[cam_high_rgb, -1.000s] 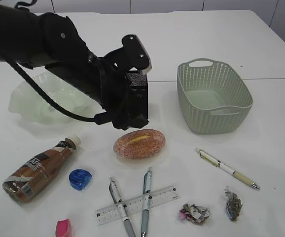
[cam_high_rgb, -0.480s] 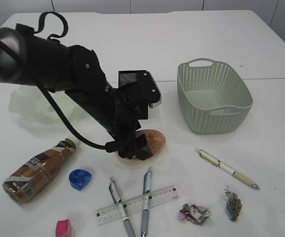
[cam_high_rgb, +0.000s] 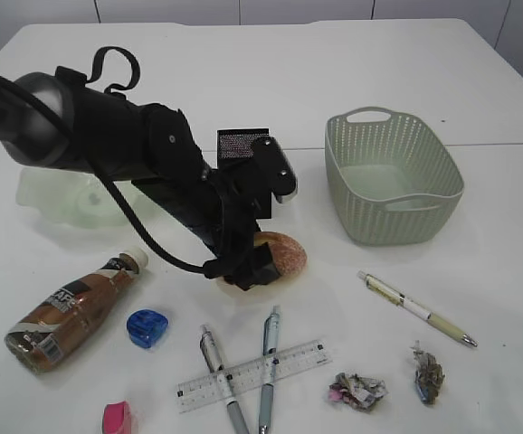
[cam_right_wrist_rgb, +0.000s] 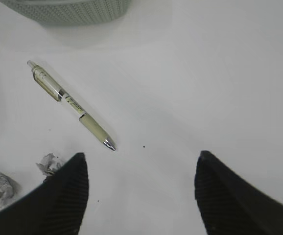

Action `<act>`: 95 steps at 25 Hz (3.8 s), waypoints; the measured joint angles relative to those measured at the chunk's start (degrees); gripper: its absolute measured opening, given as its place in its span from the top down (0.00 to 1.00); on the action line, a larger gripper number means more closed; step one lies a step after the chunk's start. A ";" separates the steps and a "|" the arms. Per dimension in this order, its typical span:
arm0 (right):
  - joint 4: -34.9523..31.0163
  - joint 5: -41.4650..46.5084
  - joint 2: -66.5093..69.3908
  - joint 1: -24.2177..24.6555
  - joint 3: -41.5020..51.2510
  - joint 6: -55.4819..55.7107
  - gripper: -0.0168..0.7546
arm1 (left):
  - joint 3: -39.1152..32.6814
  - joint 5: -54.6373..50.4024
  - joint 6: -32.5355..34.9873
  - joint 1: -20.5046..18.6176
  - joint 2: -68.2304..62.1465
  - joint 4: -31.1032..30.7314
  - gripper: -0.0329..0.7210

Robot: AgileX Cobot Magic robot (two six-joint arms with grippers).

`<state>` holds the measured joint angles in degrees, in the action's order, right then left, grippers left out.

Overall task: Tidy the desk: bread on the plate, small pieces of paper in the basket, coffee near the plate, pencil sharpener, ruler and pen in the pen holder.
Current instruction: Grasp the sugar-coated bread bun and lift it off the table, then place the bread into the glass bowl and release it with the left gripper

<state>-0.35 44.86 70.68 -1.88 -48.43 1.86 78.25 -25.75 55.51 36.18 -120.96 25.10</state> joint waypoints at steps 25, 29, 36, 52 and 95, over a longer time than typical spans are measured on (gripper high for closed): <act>0.00 -0.42 1.94 0.00 0.00 0.00 0.33 | 0.10 -1.18 0.00 0.00 0.79 -0.60 0.60; 0.00 -0.46 1.94 0.00 0.00 0.00 0.33 | -0.30 -3.23 0.00 0.10 2.59 -2.25 0.60; 0.00 -0.46 1.94 0.00 0.00 0.00 0.33 | -0.40 -3.38 0.00 0.10 7.08 -4.39 0.60; -0.11 -0.46 1.94 0.00 0.00 0.00 0.33 | -0.40 -2.60 -2.69 -15.62 14.96 -7.37 0.60; 0.35 1.01 1.94 0.00 0.00 -1.86 0.33 | -0.61 -16.46 -32.60 -26.67 15.76 -15.61 0.21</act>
<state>0.00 45.87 72.62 -1.88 -48.43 0.00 77.64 -42.21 22.91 9.51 -105.21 9.49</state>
